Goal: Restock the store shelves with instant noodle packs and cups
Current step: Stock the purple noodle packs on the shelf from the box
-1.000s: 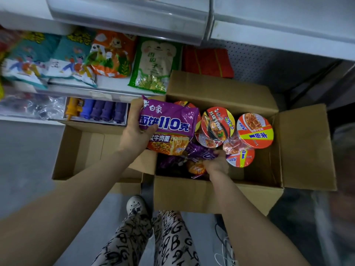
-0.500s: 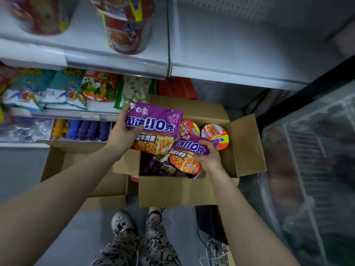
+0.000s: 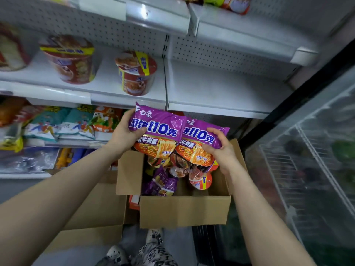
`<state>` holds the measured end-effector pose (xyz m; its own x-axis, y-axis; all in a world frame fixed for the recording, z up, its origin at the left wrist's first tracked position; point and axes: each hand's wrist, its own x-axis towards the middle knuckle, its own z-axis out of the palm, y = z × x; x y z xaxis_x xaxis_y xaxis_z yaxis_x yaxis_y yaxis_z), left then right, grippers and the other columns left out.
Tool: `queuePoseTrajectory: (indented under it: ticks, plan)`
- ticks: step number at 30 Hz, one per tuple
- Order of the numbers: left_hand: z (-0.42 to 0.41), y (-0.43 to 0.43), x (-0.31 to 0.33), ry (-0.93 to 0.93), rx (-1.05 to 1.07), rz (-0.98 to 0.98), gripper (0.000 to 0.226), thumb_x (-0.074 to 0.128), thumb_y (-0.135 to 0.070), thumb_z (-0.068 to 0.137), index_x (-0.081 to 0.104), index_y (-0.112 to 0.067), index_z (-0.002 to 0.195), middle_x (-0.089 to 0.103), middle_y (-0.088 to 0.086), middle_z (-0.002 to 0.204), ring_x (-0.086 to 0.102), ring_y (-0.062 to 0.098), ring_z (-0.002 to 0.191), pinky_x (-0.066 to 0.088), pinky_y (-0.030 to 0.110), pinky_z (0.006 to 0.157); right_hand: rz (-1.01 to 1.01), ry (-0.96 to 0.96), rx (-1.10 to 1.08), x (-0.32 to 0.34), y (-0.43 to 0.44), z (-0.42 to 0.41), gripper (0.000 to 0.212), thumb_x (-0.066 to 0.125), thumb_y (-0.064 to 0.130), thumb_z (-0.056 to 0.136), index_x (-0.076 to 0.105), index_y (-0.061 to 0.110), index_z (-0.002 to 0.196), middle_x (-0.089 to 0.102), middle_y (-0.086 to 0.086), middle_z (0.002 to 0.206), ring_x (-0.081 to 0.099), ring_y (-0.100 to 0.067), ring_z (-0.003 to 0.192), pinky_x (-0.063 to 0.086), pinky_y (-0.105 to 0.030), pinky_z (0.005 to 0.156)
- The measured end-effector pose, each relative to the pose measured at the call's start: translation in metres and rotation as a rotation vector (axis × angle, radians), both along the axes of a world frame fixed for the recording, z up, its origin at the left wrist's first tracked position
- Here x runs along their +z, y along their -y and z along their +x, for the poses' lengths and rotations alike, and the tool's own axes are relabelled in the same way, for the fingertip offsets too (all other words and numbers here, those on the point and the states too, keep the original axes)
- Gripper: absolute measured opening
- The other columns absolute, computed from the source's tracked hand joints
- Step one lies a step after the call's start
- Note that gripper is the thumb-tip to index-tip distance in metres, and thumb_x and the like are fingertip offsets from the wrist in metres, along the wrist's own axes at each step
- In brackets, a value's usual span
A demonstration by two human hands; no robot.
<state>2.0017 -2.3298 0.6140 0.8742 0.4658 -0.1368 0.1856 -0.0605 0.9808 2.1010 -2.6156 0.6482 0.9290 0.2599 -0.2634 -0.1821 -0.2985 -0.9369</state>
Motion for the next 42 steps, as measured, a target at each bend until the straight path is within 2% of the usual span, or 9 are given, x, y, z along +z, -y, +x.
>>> queuePoseTrajectory:
  ticks: [2, 7, 13, 17, 25, 29, 32, 36, 42]
  plan:
    - [-0.003, -0.007, 0.015, 0.025, -0.004, 0.007, 0.07, 0.071, -0.022, 0.088, 0.032, -0.033, 0.145, 0.055, 0.001, 0.128, 0.063, 0.019, 0.103, 0.057, 0.043, 0.082, 0.051, 0.031, 0.004, 0.018, -0.002, -0.001, 0.056, 0.076, 0.006, 0.084, 0.058, 0.041, 0.125, 0.058, 0.002, 0.123, 0.066, -0.018, 0.104, 0.061, -0.033, 0.071]
    - [-0.002, -0.023, 0.054, 0.098, -0.034, -0.055, 0.07, 0.07, -0.018, 0.089, 0.032, -0.035, 0.146, 0.057, 0.001, 0.125, 0.065, 0.017, 0.099, 0.057, 0.034, 0.073, 0.114, 0.135, 0.075, 0.061, -0.014, -0.002, 0.063, 0.077, 0.004, 0.081, 0.054, 0.04, 0.128, 0.058, 0.003, 0.122, 0.065, -0.016, 0.104, 0.059, -0.029, 0.07]
    - [-0.003, -0.041, 0.112, 0.231, -0.031, 0.015, 0.069, 0.069, -0.014, 0.089, 0.033, -0.03, 0.146, 0.057, -0.004, 0.122, 0.064, 0.012, 0.101, 0.058, 0.037, 0.082, 0.181, 0.262, 0.145, 0.115, -0.034, 0.008, 0.064, 0.075, 0.001, 0.081, 0.054, 0.038, 0.128, 0.057, 0.005, 0.12, 0.067, -0.012, 0.099, 0.059, -0.029, 0.071]
    - [-0.003, -0.054, 0.154, 0.31, 0.002, 0.032, 0.067, 0.068, -0.014, 0.09, 0.034, -0.031, 0.145, 0.054, -0.016, 0.114, 0.064, 0.009, 0.097, 0.058, 0.028, 0.072, 0.23, 0.388, 0.199, 0.151, -0.05, 0.025, 0.067, 0.076, 0.0, 0.079, 0.052, 0.038, 0.129, 0.057, 0.006, 0.122, 0.067, -0.007, 0.1, 0.058, -0.027, 0.073]
    - [0.008, -0.086, 0.223, 0.426, 0.092, 0.055, 0.064, 0.065, -0.009, 0.091, 0.035, -0.028, 0.144, 0.059, -0.008, 0.116, 0.067, 0.003, 0.09, 0.057, 0.02, 0.065, 0.343, 0.494, 0.308, 0.212, -0.094, 0.072, 0.063, 0.076, 0.001, 0.08, 0.052, 0.033, 0.129, 0.057, 0.003, 0.128, 0.066, -0.013, 0.108, 0.059, -0.033, 0.076]
    - [0.016, -0.105, 0.251, 0.464, 0.151, 0.138, 0.068, 0.066, -0.011, 0.091, 0.033, -0.031, 0.146, 0.057, -0.011, 0.118, 0.063, 0.006, 0.101, 0.056, 0.03, 0.082, 0.423, 0.537, 0.349, 0.24, -0.121, 0.098, 0.062, 0.071, -0.008, 0.081, 0.053, 0.028, 0.128, 0.058, -0.001, 0.129, 0.067, -0.014, 0.106, 0.059, -0.03, 0.076]
    - [0.022, -0.116, 0.263, 0.475, 0.222, 0.166, 0.07, 0.066, -0.011, 0.091, 0.03, -0.032, 0.148, 0.054, -0.008, 0.122, 0.061, 0.009, 0.104, 0.055, 0.031, 0.082, 0.455, 0.557, 0.346, 0.255, -0.136, 0.117, 0.063, 0.07, -0.01, 0.081, 0.052, 0.027, 0.129, 0.057, -0.001, 0.13, 0.067, -0.013, 0.106, 0.059, -0.03, 0.076]
    - [0.033, -0.13, 0.272, 0.506, 0.283, 0.152, 0.069, 0.066, -0.013, 0.092, 0.032, -0.037, 0.147, 0.051, -0.002, 0.138, 0.061, 0.019, 0.113, 0.054, 0.045, 0.093, 0.476, 0.573, 0.331, 0.268, -0.154, 0.142, 0.063, 0.071, -0.009, 0.081, 0.053, 0.028, 0.128, 0.057, 0.001, 0.129, 0.067, -0.012, 0.104, 0.059, -0.031, 0.075]
    - [0.047, -0.143, 0.278, 0.517, 0.344, 0.147, 0.069, 0.065, -0.013, 0.093, 0.031, -0.034, 0.149, 0.05, 0.002, 0.141, 0.061, 0.021, 0.115, 0.056, 0.039, 0.087, 0.446, 0.559, 0.338, 0.277, -0.192, 0.175, 0.064, 0.071, -0.01, 0.08, 0.056, 0.036, 0.123, 0.059, -0.002, 0.126, 0.067, -0.018, 0.105, 0.06, -0.037, 0.078]
